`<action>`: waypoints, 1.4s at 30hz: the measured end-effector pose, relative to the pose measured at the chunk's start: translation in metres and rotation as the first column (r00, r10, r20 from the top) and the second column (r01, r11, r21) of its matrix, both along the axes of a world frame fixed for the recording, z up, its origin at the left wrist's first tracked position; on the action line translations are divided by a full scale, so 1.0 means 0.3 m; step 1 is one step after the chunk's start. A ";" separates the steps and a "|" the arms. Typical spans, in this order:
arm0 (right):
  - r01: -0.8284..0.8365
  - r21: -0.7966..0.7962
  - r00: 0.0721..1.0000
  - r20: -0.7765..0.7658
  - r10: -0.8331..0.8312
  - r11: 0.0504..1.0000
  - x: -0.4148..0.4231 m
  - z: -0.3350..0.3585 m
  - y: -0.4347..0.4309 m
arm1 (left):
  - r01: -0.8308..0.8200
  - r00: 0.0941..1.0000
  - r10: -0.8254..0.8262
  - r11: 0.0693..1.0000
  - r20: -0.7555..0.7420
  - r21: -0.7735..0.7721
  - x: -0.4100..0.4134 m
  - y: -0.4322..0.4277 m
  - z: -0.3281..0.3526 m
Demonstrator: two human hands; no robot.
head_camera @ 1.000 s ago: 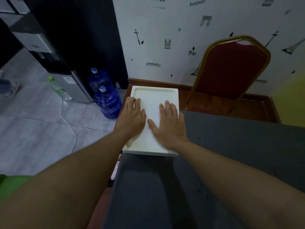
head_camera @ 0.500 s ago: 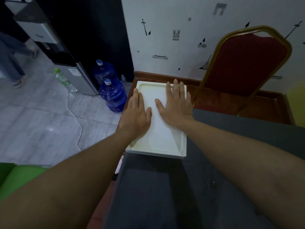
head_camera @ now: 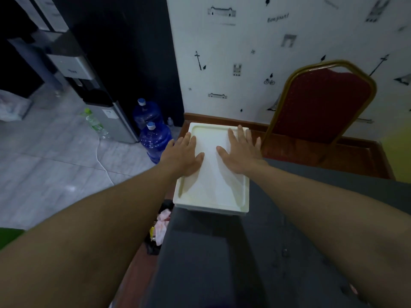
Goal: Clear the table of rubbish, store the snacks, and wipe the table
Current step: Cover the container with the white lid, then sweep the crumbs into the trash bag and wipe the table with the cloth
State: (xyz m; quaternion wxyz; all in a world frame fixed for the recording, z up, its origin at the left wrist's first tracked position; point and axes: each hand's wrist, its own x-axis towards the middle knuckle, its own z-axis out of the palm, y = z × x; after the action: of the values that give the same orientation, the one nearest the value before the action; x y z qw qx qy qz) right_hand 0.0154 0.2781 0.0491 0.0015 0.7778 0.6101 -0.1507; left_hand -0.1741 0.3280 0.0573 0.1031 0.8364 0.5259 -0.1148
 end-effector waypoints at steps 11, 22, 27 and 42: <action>0.151 0.108 0.988 0.017 -0.154 0.983 0.050 0.170 -0.230 | 0.138 0.987 -0.149 0.977 0.053 0.165 0.046 -0.116 0.158; 0.355 0.166 0.931 0.024 -0.363 0.920 0.106 0.331 -0.551 | 0.325 0.927 -0.357 0.918 0.113 0.229 0.152 -0.291 0.336; 0.446 0.184 0.890 0.012 -0.455 0.876 0.120 0.361 -0.718 | 0.427 0.873 -0.468 0.870 0.140 0.247 0.217 -0.383 0.354; 0.682 0.197 0.716 0.012 -0.698 0.704 0.206 0.389 -1.182 | 0.675 0.695 -0.706 0.707 0.139 0.212 0.488 -0.700 0.389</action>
State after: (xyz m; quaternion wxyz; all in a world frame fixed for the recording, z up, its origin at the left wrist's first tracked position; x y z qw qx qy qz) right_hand 0.0772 -0.0766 0.1657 -0.0984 0.9521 0.2849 -0.0517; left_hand -0.0279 0.1179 0.1741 0.0463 0.9850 0.1655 -0.0182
